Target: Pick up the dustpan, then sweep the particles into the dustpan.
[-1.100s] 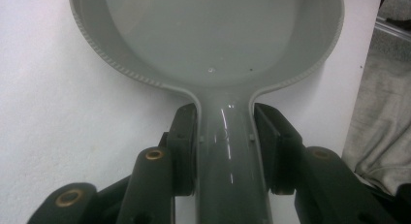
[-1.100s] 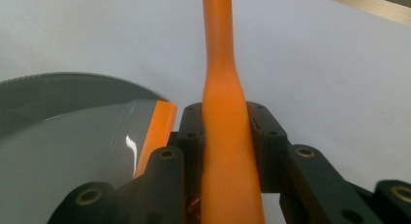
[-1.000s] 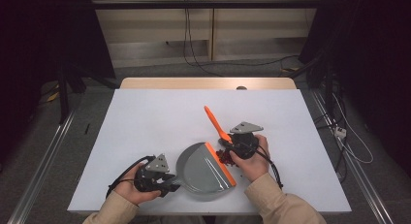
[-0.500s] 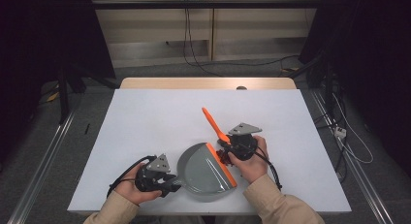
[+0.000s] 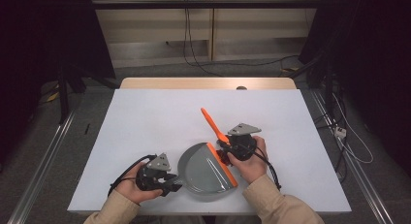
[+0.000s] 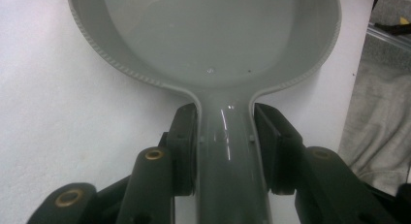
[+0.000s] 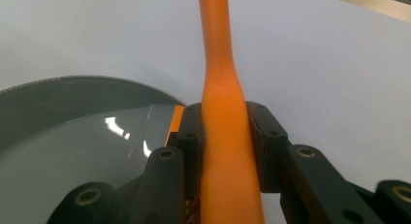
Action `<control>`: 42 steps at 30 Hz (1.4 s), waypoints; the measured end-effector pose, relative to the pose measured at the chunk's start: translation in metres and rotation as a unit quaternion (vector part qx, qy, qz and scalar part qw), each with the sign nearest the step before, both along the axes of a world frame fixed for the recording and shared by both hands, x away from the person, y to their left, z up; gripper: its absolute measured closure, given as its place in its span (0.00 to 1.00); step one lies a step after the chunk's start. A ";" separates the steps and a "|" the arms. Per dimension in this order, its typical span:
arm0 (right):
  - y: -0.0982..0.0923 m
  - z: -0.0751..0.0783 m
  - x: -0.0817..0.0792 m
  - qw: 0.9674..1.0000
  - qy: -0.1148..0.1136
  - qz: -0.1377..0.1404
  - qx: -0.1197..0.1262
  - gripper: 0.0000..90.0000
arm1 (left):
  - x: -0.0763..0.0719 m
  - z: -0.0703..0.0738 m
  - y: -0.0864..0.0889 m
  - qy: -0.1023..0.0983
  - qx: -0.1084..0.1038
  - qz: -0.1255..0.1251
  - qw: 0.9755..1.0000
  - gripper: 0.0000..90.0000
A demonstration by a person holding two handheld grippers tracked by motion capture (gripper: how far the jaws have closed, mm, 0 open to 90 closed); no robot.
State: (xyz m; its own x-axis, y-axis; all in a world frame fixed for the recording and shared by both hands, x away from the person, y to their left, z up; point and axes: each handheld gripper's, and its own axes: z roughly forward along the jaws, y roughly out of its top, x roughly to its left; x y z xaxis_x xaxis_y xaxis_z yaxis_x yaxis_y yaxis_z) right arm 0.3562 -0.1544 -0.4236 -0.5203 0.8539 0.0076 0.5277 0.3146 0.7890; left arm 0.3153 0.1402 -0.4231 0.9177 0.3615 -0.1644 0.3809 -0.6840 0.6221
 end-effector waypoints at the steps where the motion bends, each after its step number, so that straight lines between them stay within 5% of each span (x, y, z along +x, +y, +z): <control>1: 0.000 0.000 0.000 1.000 0.000 0.000 0.001 0.78 | 0.000 0.000 0.000 0.004 -0.006 0.007 1.000 0.70; 21: 0.019 0.001 -0.003 1.000 0.008 0.015 0.022 0.78 | 0.000 0.000 0.000 0.003 -0.004 0.004 1.000 0.70; 27: 0.025 0.002 -0.005 0.999 0.000 0.016 0.037 0.78 | 0.000 0.000 0.000 0.004 -0.003 0.003 1.000 0.70; 31: 0.032 0.007 -0.006 0.997 0.007 0.030 0.075 0.79 | 0.000 0.000 0.001 0.003 -0.003 0.002 1.000 0.70; 34: 0.038 0.011 -0.008 0.997 -0.005 0.040 0.069 0.79 | 0.000 0.000 0.001 0.004 -0.001 0.002 1.000 0.70; 42: 0.017 0.027 -0.006 0.997 -0.026 0.024 0.066 0.79 | 0.001 -0.001 0.002 0.005 -0.003 -0.001 1.000 0.70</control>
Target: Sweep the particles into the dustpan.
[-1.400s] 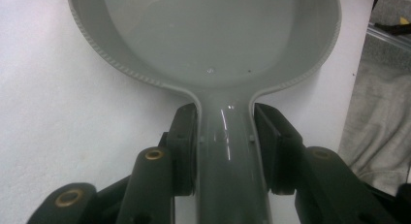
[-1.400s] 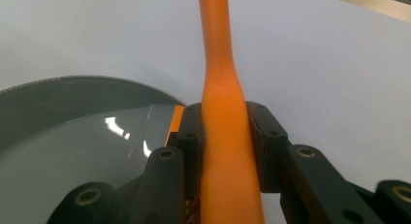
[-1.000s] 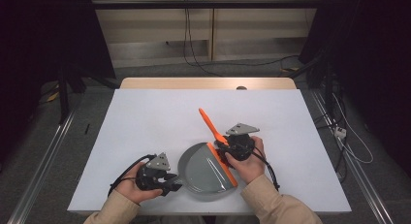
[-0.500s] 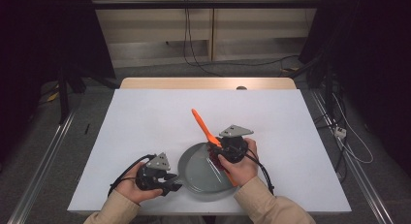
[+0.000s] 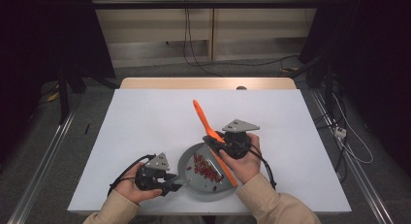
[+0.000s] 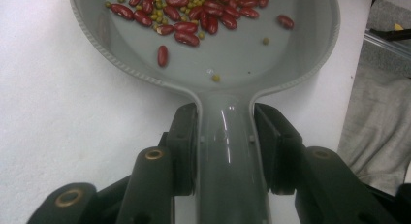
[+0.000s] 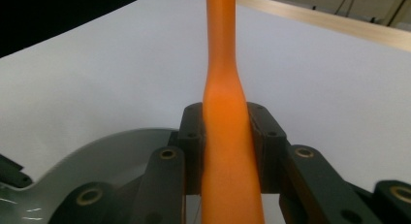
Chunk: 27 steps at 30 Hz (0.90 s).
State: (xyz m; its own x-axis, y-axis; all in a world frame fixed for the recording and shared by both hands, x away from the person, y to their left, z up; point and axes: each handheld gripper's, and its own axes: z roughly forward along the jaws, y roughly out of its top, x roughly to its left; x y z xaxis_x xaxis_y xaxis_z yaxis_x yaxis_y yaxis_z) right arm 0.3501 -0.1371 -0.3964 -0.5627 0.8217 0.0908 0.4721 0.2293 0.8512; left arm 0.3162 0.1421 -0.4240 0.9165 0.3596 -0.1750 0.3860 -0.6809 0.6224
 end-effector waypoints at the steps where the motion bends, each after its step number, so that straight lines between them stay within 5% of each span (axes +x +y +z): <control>1: -0.005 0.000 0.000 1.000 -0.001 -0.004 -0.002 0.79 | 0.000 0.000 0.000 -0.001 0.001 -0.001 1.000 0.70; 11: -0.044 -0.025 -0.013 0.997 0.001 -0.059 -0.058 0.79 | -0.002 0.001 -0.002 -0.004 0.010 -0.011 1.000 0.70; 18: -0.020 -0.032 -0.023 0.997 -0.006 -0.062 -0.045 0.79 | -0.002 0.001 -0.004 0.000 0.008 -0.007 1.000 0.70; 27: 0.005 -0.021 -0.010 0.998 0.003 -0.055 0.045 0.79 | -0.002 -0.001 -0.002 -0.001 -0.003 -0.006 1.000 0.69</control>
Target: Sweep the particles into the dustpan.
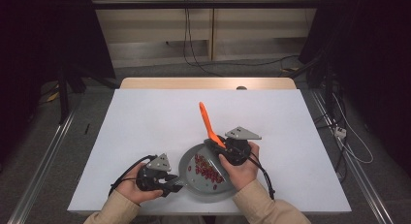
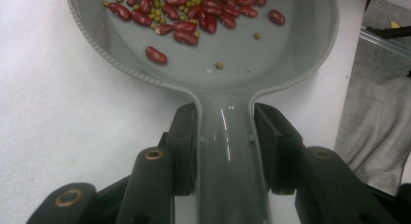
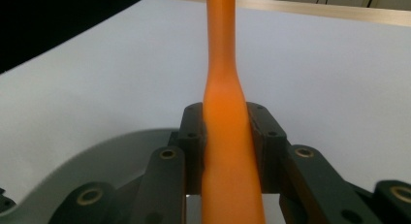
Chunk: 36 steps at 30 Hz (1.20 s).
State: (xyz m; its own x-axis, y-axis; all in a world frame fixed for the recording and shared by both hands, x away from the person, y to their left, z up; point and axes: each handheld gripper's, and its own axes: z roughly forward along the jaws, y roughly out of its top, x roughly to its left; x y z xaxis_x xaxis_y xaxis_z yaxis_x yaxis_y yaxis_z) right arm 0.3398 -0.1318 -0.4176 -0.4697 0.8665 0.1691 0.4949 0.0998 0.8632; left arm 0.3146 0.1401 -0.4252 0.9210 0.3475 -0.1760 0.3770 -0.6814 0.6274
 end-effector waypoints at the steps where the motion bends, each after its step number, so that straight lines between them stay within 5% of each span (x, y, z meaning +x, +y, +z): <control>1: 0.000 0.001 0.001 1.000 -0.001 0.002 0.000 0.79 | 0.000 0.000 0.001 0.001 0.001 0.000 1.000 0.69; 11: -0.013 0.003 0.006 1.000 -0.007 -0.010 -0.027 0.79 | 0.000 -0.001 0.000 -0.001 0.001 0.002 1.000 0.69; 15: -0.004 -0.007 0.004 1.000 0.008 0.006 -0.020 0.79 | 0.000 0.000 0.000 -0.005 -0.002 0.002 1.000 0.70; 21: 0.003 0.004 0.005 1.000 0.000 0.028 -0.003 0.79 | 0.001 -0.003 0.001 -0.001 -0.010 0.013 1.000 0.70; 26: -0.010 0.011 0.012 1.000 -0.005 0.014 -0.020 0.79 | 0.002 -0.003 -0.001 -0.015 0.001 0.016 1.000 0.70; 36: -0.048 0.015 0.017 0.999 -0.004 -0.018 -0.033 0.79 | 0.004 -0.007 -0.003 -0.043 -0.024 0.027 0.998 0.70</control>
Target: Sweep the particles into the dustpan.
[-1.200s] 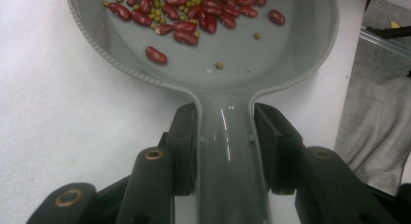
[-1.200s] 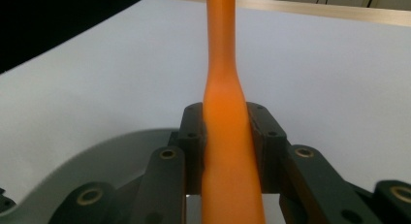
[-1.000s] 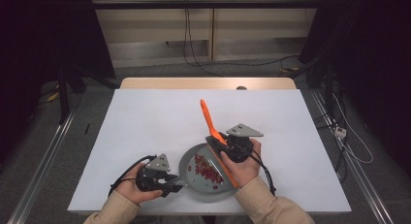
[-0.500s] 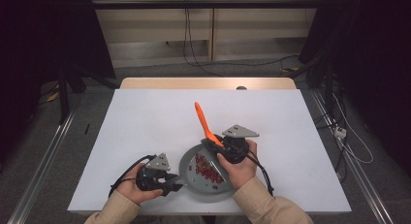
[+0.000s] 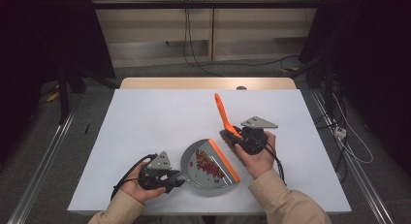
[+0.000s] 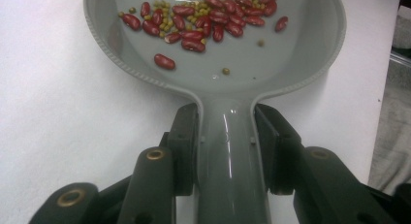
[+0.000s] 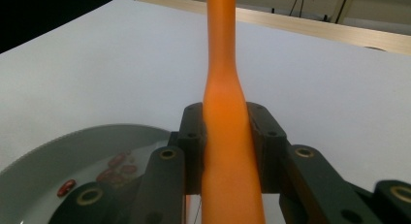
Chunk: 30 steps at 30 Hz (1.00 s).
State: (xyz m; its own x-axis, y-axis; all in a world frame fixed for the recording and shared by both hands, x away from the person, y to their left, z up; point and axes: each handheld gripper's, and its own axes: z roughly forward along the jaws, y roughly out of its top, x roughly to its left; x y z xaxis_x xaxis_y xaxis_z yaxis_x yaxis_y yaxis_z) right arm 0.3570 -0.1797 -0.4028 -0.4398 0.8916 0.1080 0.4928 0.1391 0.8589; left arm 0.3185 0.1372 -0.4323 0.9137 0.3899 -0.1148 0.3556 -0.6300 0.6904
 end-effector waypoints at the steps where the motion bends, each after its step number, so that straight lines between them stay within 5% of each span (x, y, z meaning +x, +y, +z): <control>1: -0.004 0.000 0.000 1.000 -0.001 -0.004 0.001 0.79 | -0.001 0.000 0.000 -0.007 0.004 0.008 1.000 0.71; 4: -0.015 -0.001 0.001 1.000 0.003 -0.013 -0.003 0.79 | -0.001 -0.001 0.000 -0.021 -0.008 0.011 1.000 0.71; 7: -0.024 -0.002 0.001 1.000 0.003 -0.019 -0.004 0.79 | -0.001 0.000 0.002 -0.016 -0.028 0.004 0.999 0.71; 16: -0.038 -0.002 0.000 0.999 0.004 -0.029 -0.015 0.79 | 0.002 0.002 0.009 -0.022 -0.040 0.022 0.999 0.70; 30: -0.047 -0.007 0.000 0.999 0.010 -0.035 -0.016 0.79 | 0.013 0.010 0.031 -0.027 -0.053 0.094 0.994 0.70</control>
